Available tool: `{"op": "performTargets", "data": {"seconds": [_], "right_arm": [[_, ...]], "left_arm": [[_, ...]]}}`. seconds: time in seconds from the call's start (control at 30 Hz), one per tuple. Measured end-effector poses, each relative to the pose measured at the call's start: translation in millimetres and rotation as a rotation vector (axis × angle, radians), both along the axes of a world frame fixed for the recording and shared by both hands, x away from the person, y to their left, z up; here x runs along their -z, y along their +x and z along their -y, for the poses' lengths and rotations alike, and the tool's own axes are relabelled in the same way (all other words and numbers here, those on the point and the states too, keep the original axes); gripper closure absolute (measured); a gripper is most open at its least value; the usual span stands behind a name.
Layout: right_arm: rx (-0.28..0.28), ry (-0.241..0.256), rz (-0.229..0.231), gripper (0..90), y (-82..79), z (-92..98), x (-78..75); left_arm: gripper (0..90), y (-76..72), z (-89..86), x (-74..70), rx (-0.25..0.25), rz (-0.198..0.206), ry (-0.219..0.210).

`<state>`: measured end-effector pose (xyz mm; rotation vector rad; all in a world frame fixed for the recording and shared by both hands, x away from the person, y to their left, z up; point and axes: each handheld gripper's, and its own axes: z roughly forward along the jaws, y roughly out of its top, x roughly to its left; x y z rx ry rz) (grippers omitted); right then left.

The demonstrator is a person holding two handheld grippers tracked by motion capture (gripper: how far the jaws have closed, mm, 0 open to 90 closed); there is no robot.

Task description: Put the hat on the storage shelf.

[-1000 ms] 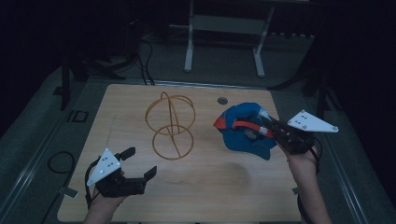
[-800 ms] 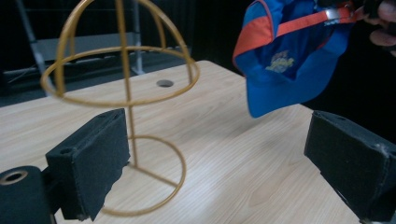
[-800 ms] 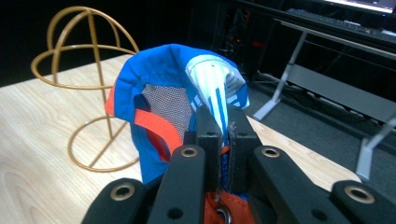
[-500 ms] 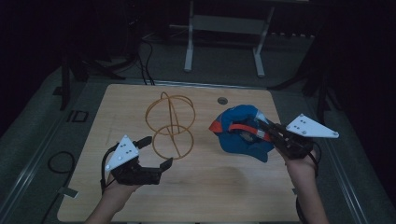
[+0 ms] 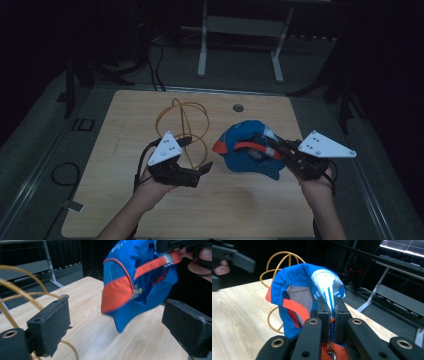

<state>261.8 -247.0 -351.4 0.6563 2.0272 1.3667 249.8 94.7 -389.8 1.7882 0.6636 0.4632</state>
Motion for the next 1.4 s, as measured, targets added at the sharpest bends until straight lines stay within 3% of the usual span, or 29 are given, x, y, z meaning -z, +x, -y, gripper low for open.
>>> {"op": "performTargets", "data": {"seconds": [0.17, 0.33, 0.77, 1.07, 1.2, 1.23, 1.27, 1.3, 1.33, 1.4], "right_arm": [[-0.02, -0.003, -0.004, 86.4, -2.8, -5.4, 1.7], [-0.037, -0.008, 0.0, 86.4, -5.6, -9.3, 2.7], [-0.07, -0.009, 0.018, 86.4, -15.5, -12.1, -3.3], [-0.074, -0.008, 0.014, 86.4, -16.6, -12.5, -1.2], [-0.069, -0.006, 0.016, 86.3, -17.3, -11.7, -0.5], [-0.068, -0.009, 0.017, 86.3, -17.4, -11.7, -0.4], [-0.068, -0.009, 0.017, 86.3, -17.4, -11.7, -0.4], [-0.066, -0.01, 0.015, 86.3, -17.7, -11.7, -0.2], [-0.069, -0.013, 0.012, 86.3, -17.9, -12.0, 0.3], [-0.065, -0.013, 0.012, 86.3, -18.4, -12.2, 0.8]], "left_arm": [[12.9, 13.0, 18.4, -7.4, 0.021, 0.009, 0.0], [15.4, 16.4, 29.1, -12.9, 0.048, 0.029, 0.009], [26.1, 39.2, 52.2, -18.0, 0.095, -0.002, 0.054], [54.1, 41.2, 61.2, -17.5, 0.12, 0.026, 0.053], [69.8, 39.8, 66.1, -16.6, 0.105, 0.033, 0.052], [69.8, 39.0, 68.5, -16.4, 0.089, 0.034, 0.071], [76.4, 39.0, 68.5, -16.4, 0.089, 0.034, 0.071], [76.4, 37.6, 70.8, -16.3, 0.087, 0.038, 0.073], [86.8, 36.8, 71.8, -16.9, 0.082, 0.037, 0.08], [87.9, 35.8, 72.8, -17.8, 0.09, 0.041, 0.084]]}}
